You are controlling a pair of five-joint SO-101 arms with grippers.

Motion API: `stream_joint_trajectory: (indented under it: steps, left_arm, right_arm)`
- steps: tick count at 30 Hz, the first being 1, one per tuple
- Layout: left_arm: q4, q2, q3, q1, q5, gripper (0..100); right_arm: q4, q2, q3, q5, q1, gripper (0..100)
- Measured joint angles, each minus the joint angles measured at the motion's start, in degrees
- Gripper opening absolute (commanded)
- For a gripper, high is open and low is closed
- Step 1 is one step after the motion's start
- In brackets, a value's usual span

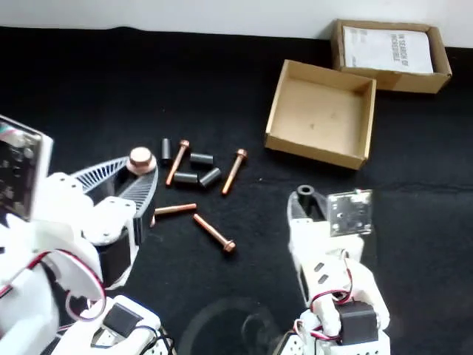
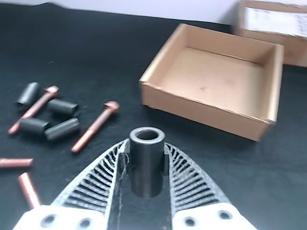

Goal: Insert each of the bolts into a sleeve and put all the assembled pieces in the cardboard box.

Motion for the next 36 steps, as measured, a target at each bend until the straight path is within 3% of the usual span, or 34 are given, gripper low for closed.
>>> stream_joint_trajectory:
  steps: [8,20,26,30,36]
  left_arm:
    - [-14.59,-4.57,24.09,0.18,0.09,1]
    - [-55.12,-10.81,62.15,0.18,0.18,1]
    - [-72.62,-10.99,72.18,0.18,0.26,1]
    - [-78.42,-10.99,75.16,0.18,0.26,1]
    - [-79.82,-10.99,76.22,0.62,0.26,1]
  right_arm:
    - [0.00,0.00,0.00,0.18,-7.65,0.7]
    - [-7.56,0.00,0.00,0.18,-12.48,0.7]
    - [-8.70,0.00,0.00,0.18,-12.48,0.7]
    - [-10.46,0.00,0.35,-3.16,-12.48,0.7]
    - [-18.02,0.00,6.95,-8.26,-12.48,0.7]
